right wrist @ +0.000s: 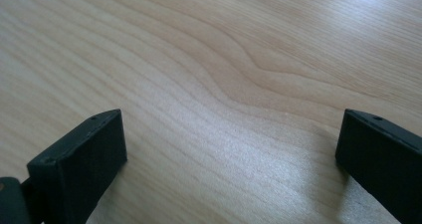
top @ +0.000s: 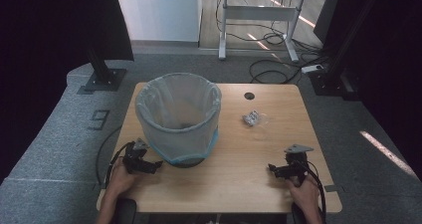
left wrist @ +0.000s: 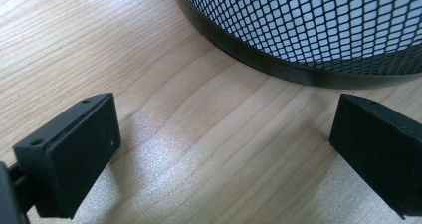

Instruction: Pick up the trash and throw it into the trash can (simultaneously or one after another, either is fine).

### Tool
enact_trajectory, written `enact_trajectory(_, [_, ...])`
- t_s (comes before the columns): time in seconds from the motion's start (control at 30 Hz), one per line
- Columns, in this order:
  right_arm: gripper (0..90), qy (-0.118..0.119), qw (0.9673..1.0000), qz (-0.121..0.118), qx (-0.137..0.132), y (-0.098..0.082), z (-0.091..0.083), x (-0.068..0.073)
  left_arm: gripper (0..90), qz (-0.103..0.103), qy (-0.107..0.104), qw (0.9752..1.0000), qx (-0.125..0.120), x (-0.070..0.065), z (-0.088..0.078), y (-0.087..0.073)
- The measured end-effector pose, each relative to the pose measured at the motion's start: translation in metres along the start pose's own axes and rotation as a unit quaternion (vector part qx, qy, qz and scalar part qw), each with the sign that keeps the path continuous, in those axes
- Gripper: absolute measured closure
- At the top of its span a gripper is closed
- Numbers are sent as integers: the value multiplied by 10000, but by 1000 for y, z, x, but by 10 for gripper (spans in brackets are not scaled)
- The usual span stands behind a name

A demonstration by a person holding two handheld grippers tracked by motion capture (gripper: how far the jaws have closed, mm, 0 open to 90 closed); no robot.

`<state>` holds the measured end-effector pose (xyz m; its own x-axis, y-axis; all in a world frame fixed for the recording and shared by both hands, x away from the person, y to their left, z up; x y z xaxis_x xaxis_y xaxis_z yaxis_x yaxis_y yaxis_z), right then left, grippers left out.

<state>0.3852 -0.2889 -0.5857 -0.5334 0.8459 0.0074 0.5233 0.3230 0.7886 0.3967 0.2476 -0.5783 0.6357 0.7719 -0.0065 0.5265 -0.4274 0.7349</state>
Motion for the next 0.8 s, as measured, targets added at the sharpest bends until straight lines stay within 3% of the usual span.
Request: enact_trajectory(0.8, [0, -100, 9999, 59, 11, 3, 4, 2, 0, 29, -35, 10000, -1, 0, 2, 2])
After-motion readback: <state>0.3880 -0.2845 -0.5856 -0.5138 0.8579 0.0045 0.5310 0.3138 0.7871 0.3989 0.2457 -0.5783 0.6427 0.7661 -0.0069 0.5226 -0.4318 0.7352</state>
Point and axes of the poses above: each handheld gripper's, and its own axes: z roughly forward along the jaws, y roughly out of its top, x roughly to its left, the point moved 4 cm from there along z, roughly forward along the jaws, and after that the axes turned 6 degrees about -x, right-handed, at the moved point
